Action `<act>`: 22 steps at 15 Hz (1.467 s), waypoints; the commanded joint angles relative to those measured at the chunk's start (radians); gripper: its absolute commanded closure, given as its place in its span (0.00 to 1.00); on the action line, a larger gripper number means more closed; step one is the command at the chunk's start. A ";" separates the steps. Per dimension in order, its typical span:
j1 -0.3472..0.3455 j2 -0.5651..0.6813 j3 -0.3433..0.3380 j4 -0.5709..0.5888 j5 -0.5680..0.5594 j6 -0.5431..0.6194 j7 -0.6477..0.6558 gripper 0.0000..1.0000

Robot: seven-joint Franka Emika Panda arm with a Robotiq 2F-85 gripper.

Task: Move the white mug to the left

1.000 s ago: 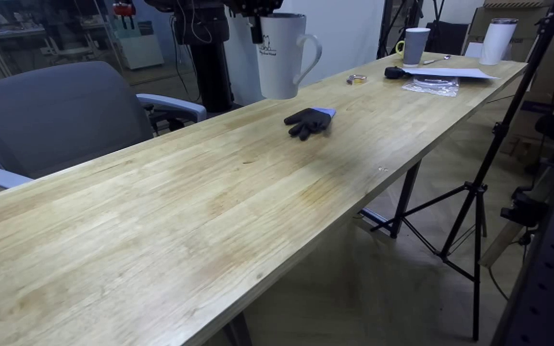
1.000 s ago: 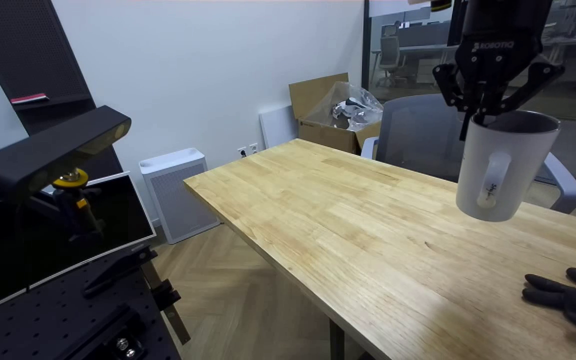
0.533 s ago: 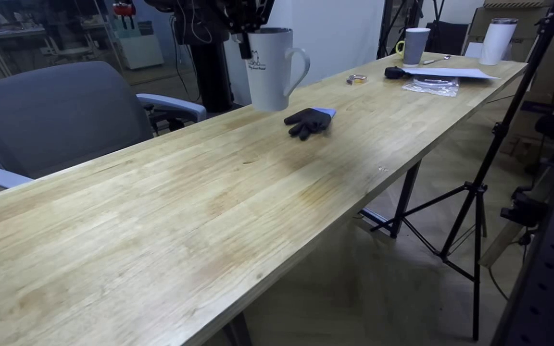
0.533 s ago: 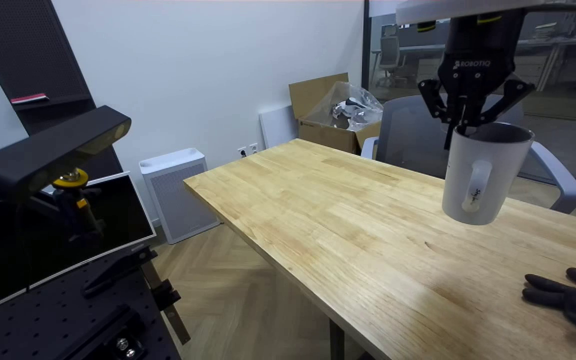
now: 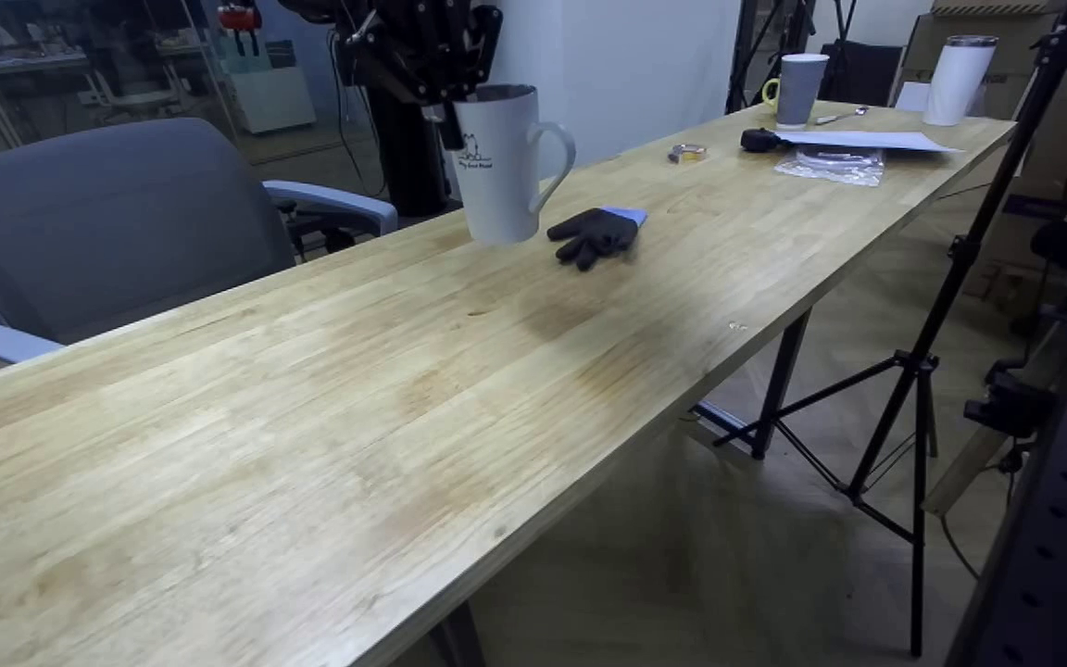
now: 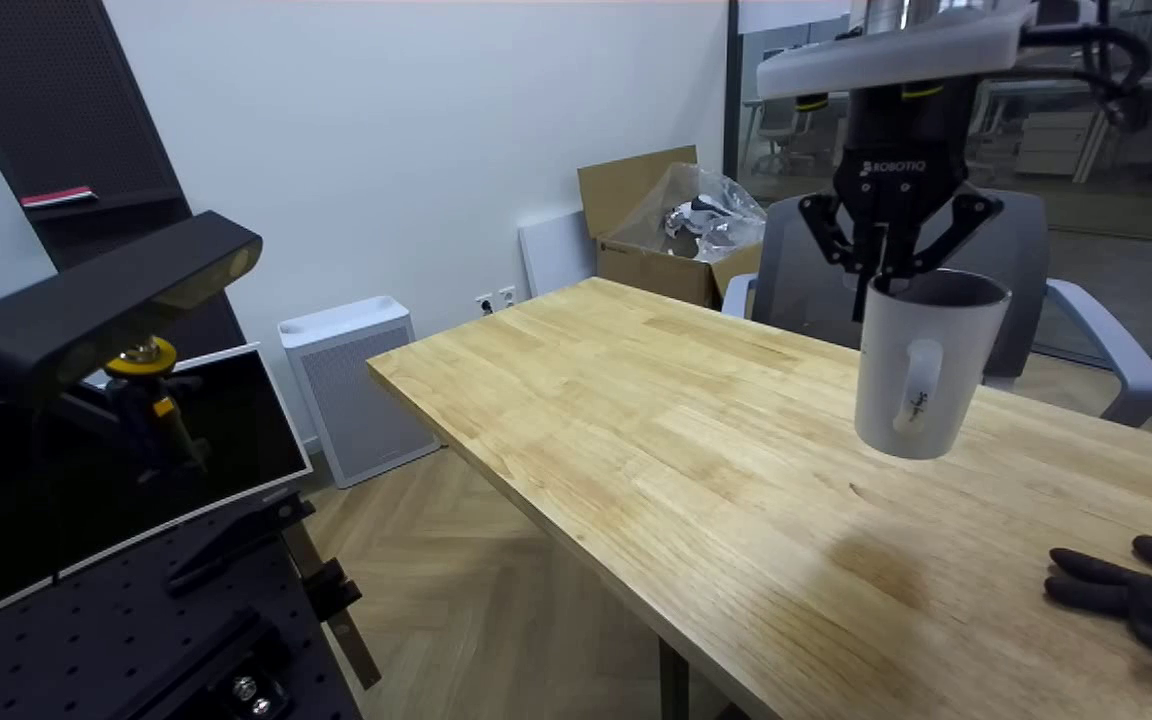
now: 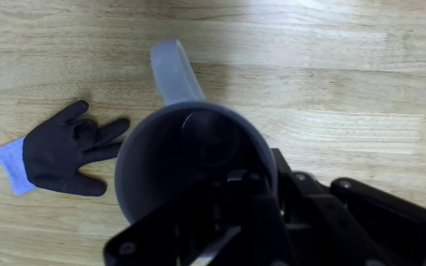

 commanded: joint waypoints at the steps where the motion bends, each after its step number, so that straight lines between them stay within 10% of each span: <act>1: 0.022 0.013 0.007 0.038 -0.035 -0.017 0.029 0.98; 22: 0.044 0.127 0.035 0.057 -0.026 0.120 0.003 0.98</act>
